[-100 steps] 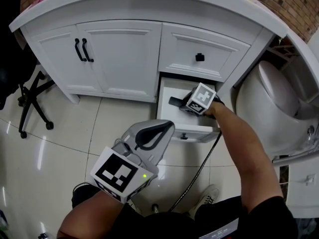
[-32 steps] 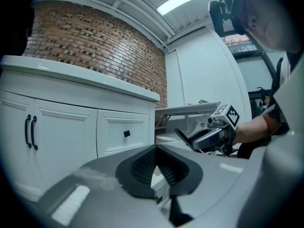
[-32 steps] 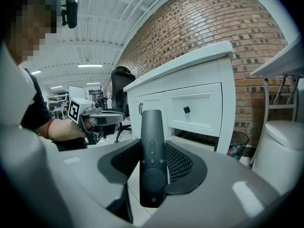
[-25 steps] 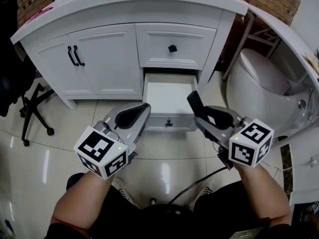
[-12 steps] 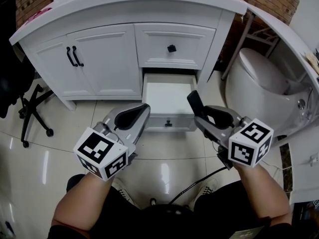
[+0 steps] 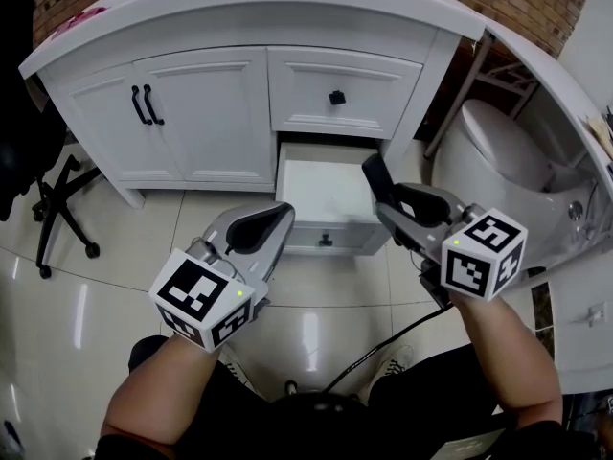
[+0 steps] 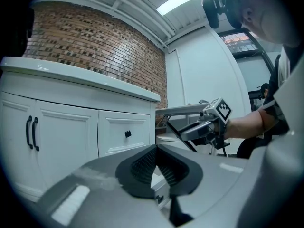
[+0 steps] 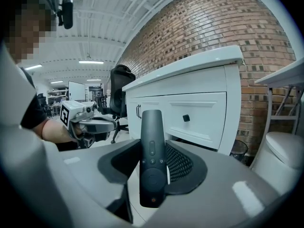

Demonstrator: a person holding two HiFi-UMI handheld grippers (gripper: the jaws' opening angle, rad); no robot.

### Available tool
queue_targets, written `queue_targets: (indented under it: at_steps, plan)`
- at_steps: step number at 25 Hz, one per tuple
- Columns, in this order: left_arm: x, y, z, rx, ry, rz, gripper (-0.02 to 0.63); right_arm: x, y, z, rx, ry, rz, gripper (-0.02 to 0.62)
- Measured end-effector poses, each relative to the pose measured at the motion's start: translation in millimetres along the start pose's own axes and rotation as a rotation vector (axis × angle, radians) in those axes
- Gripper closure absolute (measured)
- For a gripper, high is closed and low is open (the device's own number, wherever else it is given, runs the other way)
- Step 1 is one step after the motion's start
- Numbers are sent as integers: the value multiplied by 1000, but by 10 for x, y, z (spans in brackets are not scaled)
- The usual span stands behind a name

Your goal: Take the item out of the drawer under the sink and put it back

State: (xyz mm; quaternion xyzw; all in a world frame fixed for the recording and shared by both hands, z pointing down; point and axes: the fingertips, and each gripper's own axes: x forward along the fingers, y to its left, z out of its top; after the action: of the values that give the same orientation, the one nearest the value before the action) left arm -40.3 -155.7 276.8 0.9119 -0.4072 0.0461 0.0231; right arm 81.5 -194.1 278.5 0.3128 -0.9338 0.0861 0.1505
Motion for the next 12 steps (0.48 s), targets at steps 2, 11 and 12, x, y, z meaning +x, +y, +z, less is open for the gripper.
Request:
queue_targets:
  at_steps: [2,11,12]
  plan:
    - [0,2,2,-1,0,-2,600,57,-54,62,-5,9,0,426]
    - [20,22,8,-21,-10,-8,600,533,-395,233,-160,97,-24,426]
    - [23,26,8,-22,-11,-9,600,604,-435,221,-193,115,-30,426]
